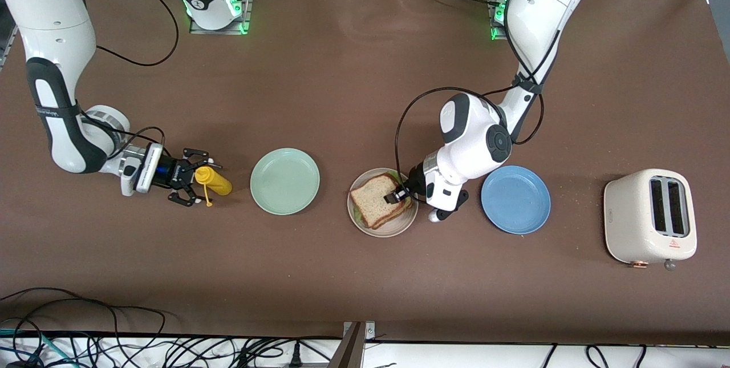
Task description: Make sandwich on beige plate with both arms
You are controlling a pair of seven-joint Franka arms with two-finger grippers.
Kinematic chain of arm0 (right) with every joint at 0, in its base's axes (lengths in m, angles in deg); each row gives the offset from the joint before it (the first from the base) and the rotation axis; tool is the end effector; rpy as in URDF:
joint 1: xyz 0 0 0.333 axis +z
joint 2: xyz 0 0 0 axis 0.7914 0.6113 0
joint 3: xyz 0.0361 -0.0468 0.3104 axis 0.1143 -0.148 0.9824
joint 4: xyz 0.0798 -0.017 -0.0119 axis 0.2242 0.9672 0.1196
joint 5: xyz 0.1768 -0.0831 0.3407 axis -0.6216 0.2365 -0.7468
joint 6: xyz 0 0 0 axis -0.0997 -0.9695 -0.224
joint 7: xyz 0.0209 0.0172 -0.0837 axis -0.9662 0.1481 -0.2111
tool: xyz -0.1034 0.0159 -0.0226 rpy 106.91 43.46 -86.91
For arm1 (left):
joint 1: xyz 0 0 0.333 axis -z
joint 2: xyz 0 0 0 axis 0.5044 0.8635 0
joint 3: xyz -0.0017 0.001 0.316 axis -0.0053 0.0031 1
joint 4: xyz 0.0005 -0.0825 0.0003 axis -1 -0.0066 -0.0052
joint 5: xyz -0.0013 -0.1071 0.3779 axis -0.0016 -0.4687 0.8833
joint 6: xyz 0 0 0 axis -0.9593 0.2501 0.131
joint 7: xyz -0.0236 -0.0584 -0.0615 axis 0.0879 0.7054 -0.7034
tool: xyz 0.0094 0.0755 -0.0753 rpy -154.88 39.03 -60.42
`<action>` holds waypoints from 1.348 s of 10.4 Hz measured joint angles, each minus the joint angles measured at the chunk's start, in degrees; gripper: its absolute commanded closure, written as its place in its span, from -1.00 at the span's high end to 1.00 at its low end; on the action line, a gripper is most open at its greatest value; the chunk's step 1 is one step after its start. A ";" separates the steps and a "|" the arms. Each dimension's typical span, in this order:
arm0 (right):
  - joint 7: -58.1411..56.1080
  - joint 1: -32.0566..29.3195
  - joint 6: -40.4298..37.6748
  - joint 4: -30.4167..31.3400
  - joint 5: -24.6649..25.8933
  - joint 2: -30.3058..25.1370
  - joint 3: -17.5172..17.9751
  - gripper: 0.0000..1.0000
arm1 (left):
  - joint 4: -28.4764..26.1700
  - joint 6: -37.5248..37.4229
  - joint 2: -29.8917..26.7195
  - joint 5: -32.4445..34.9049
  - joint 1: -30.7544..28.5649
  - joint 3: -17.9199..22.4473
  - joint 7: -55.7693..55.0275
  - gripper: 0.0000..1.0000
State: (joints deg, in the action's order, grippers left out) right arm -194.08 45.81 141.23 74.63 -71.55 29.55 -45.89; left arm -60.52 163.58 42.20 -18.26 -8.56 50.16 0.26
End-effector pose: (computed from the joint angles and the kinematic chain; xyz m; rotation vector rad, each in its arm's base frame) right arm 0.5919 -0.0471 0.1348 -1.7193 -1.1588 -1.0180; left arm 0.6402 -0.3509 0.2493 2.4464 0.8236 -0.1081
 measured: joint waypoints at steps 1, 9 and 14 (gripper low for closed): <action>-0.06 -0.04 -0.42 -0.03 1.93 -0.40 -1.72 1.00 | 0.01 0.00 0.00 0.00 -0.05 0.10 0.54 0.66; 34.27 1.89 -1.16 3.89 21.47 -15.70 -7.43 1.00 | 0.02 0.05 0.48 0.00 -0.30 2.98 1.13 0.86; 70.61 5.05 4.80 4.42 41.20 -26.38 -4.49 1.00 | 1.24 -3.61 -0.59 4.36 -3.67 4.40 1.80 0.86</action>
State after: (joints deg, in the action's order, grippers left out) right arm -123.48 50.87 146.03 79.05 -30.35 3.17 -50.39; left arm -59.28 159.98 41.61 -13.90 -12.23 54.56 2.07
